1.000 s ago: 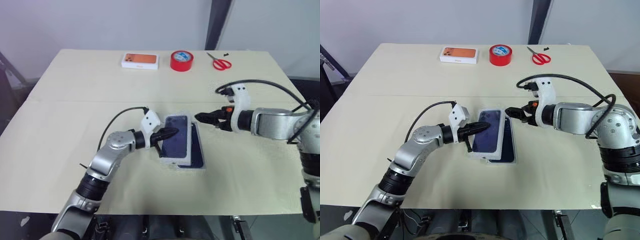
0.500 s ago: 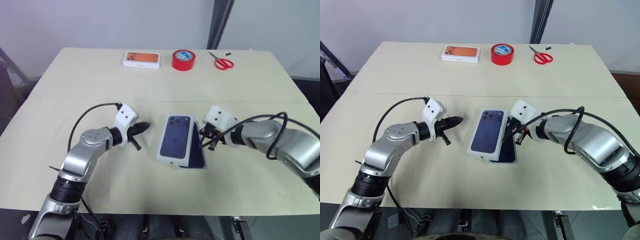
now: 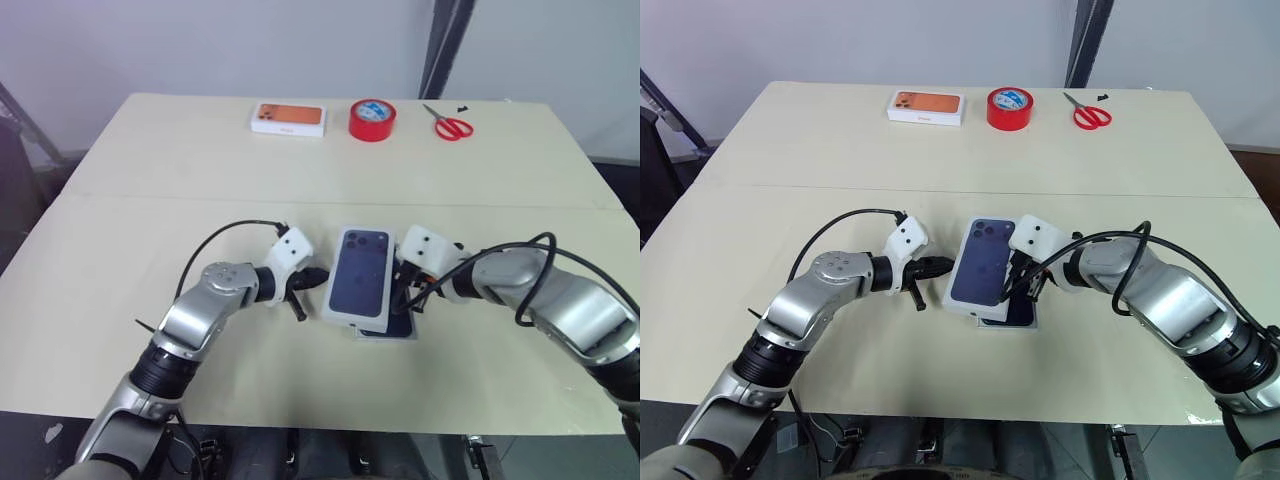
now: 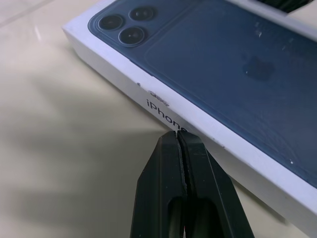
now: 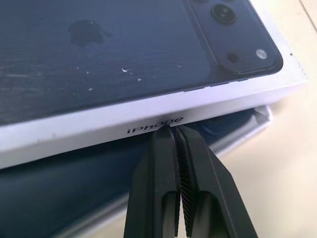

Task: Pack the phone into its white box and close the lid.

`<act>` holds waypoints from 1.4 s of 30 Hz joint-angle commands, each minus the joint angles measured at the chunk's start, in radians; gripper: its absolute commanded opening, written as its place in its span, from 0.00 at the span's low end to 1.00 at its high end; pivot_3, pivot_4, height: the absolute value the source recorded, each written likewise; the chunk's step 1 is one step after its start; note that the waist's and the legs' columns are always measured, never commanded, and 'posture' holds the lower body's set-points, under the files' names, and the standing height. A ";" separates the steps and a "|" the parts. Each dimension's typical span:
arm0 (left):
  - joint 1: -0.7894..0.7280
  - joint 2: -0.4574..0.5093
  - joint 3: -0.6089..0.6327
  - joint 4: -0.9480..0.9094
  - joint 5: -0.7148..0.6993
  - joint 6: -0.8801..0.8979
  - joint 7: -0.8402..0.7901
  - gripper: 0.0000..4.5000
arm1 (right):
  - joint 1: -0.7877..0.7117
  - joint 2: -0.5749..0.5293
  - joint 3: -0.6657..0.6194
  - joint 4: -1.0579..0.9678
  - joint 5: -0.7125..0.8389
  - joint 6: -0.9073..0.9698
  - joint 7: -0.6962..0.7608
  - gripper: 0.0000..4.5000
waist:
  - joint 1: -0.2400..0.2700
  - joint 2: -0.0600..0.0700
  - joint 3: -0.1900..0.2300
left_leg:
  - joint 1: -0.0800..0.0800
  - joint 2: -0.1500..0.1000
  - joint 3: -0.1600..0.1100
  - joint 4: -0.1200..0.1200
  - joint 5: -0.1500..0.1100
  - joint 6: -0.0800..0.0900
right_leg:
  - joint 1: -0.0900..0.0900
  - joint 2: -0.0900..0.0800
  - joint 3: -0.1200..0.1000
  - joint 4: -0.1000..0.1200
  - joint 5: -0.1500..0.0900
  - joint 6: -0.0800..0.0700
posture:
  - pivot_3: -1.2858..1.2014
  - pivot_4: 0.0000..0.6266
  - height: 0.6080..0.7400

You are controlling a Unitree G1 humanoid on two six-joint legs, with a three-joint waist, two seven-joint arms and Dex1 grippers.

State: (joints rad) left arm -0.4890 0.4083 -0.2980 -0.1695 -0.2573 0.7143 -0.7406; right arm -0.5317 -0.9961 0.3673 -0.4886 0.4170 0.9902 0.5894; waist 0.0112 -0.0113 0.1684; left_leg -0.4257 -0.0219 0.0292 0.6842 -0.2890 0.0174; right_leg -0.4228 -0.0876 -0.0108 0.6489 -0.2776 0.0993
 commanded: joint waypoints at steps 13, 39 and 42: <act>-0.024 -0.067 -0.074 -0.085 -0.022 0.038 -0.042 0.01 | 0.093 -0.046 -0.154 -0.092 -0.033 0.025 0.099 0.04 | 0.001 0.000 0.000 | 0.000 0.000 0.000 0.000 0.000 0.000 | 0.000 0.001 0.000 0.001 0.000 0.000 | 0.52 0.24 0.88; -0.006 -0.012 -0.096 -0.070 0.008 0.015 -0.069 0.01 | 0.197 -0.096 -0.218 -0.121 -0.081 -0.004 0.174 0.04 | 0.001 0.000 0.000 | 0.000 0.000 0.000 0.001 0.000 0.000 | 0.000 0.002 0.000 0.002 0.000 0.000 | 0.52 0.24 0.88; -0.016 -0.019 -0.020 -0.066 -0.029 0.025 -0.055 0.01 | 0.236 -0.123 -0.320 -0.098 -0.055 -0.067 0.230 0.04 | 0.001 0.000 0.000 | 0.000 0.000 0.000 0.001 0.000 0.000 | 0.000 0.002 0.000 0.002 0.000 0.000 | 0.52 0.24 0.88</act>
State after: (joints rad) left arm -0.4909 0.3922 -0.3790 -0.2129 -0.2560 0.7514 -0.8026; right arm -0.3037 -1.0968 0.1320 -0.5693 0.3421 0.9664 0.7871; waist 0.0125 -0.0114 0.1681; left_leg -0.4256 -0.0223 0.0292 0.6856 -0.2886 0.0172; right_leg -0.4224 -0.0857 -0.0108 0.6507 -0.2775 0.0995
